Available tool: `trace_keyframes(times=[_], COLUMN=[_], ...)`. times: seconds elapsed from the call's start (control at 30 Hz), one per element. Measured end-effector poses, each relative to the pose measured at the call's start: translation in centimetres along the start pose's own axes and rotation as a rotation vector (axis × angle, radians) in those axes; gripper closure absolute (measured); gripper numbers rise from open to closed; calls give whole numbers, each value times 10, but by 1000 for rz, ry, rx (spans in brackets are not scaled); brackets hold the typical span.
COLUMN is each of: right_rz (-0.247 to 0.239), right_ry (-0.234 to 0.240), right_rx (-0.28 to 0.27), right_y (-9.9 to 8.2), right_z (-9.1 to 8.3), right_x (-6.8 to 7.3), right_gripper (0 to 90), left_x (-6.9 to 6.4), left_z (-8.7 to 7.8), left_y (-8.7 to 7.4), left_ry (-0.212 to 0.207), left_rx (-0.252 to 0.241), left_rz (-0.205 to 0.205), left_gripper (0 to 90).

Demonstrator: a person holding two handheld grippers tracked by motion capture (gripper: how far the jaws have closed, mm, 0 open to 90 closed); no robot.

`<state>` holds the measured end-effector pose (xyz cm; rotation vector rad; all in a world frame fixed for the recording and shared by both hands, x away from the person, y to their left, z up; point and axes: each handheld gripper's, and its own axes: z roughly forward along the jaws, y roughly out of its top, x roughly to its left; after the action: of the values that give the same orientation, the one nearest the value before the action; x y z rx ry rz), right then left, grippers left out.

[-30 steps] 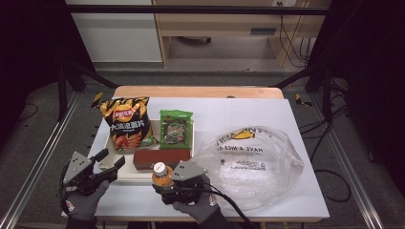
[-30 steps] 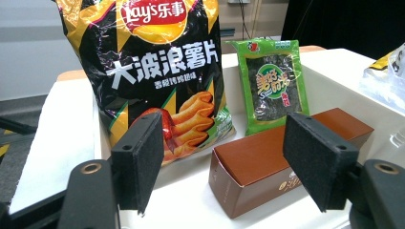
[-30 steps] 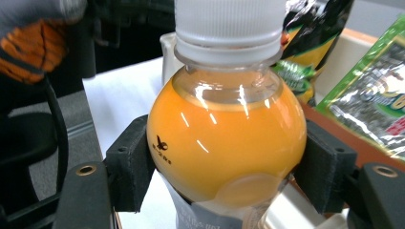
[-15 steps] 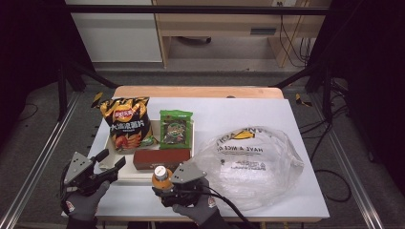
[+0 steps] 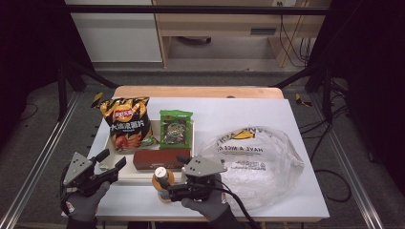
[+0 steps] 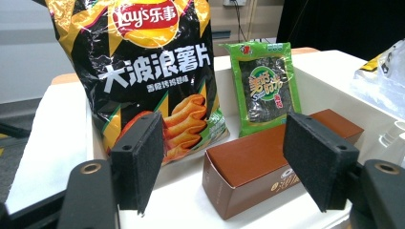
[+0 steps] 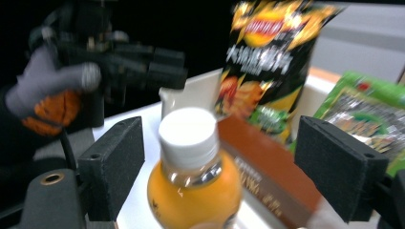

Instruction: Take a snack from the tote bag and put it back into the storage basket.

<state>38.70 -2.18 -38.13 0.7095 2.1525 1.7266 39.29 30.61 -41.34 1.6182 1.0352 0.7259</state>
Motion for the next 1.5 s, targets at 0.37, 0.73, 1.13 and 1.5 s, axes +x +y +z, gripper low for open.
trace_keyframes(times=[0.37, 0.73, 1.13, 1.5], right_rz=[42, 95, 119, 134], right_ry=[-187, -321, -379, -412], right_rx=[-86, -32, 14, 36], right_y=[10, -14, -29, -35], right_z=[-61, -102, -109, -117], right_x=[-49, -89, -106, -116], right_gripper=[239, 246, 220, 201], left_x=[-16, -45, -58, -77], left_z=[-2, 0, -6, -4], left_y=[1, -6, -17, -25], left_ry=[-58, -149, -219, -292], left_rx=[16, 76, 120, 153], left_rz=[45, 110, 154, 176], left_gripper=[285, 256, 223, 206])
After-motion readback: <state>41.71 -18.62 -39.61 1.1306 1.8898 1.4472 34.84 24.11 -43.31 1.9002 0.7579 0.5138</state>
